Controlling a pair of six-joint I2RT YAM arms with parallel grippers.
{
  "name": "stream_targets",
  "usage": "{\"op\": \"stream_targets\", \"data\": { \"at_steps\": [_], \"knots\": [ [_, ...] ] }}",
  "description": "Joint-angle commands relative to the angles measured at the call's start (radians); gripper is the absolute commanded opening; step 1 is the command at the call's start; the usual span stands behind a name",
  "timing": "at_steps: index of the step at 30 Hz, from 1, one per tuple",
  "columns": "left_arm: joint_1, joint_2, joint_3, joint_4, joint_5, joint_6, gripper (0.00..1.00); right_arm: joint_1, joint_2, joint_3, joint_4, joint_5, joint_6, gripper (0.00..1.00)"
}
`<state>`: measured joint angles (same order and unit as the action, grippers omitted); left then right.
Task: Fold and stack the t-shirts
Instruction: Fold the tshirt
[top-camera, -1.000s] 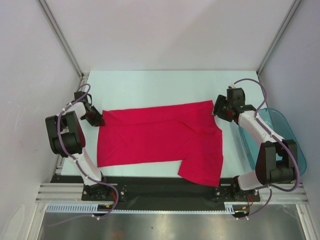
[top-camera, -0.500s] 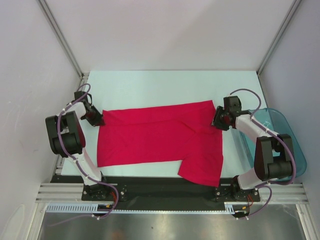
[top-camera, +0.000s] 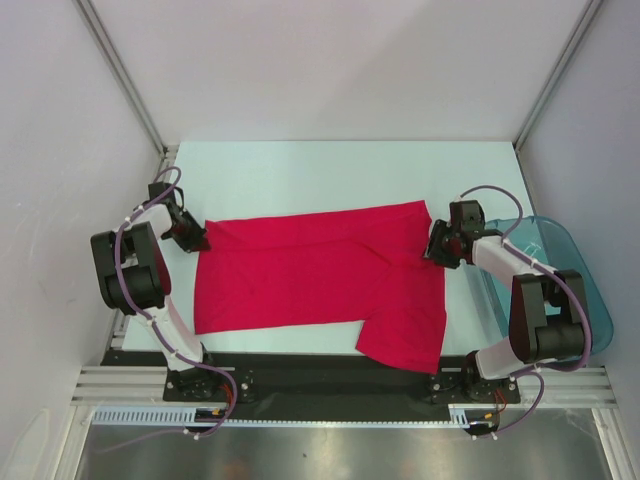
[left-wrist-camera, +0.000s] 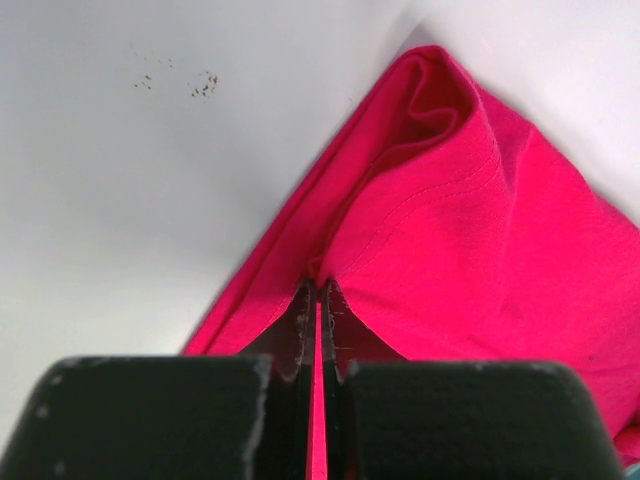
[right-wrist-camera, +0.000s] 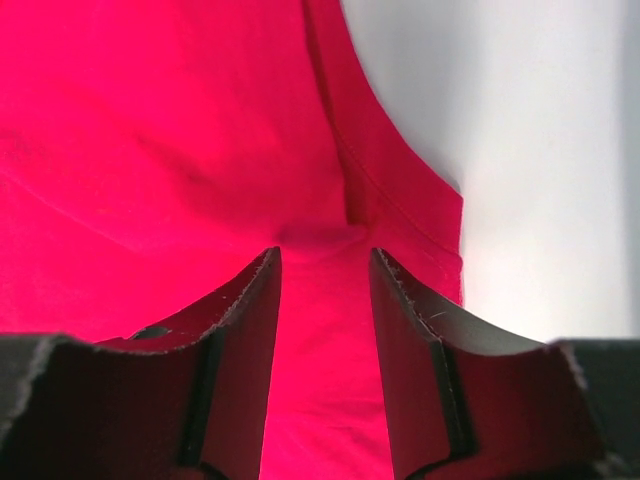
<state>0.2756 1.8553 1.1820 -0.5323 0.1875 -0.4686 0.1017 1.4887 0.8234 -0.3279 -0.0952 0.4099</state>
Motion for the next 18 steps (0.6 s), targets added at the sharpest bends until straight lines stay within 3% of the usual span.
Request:
{"op": "stream_targets", "data": {
  "at_steps": [1, 14, 18],
  "knots": [
    [0.002, -0.036, 0.024, 0.029, 0.012, 0.01, 0.0, 0.006, 0.021, -0.006, 0.067, 0.002, -0.028, 0.46],
    [0.002, -0.034, 0.025, 0.028, 0.009, 0.012, 0.0, 0.016, 0.064, -0.001, 0.096, 0.011, -0.033, 0.45],
    [0.002, -0.034, 0.025, 0.031, 0.01, 0.008, 0.0, 0.021, 0.064, -0.001, 0.112, 0.002, -0.031, 0.39]
  ]
}}
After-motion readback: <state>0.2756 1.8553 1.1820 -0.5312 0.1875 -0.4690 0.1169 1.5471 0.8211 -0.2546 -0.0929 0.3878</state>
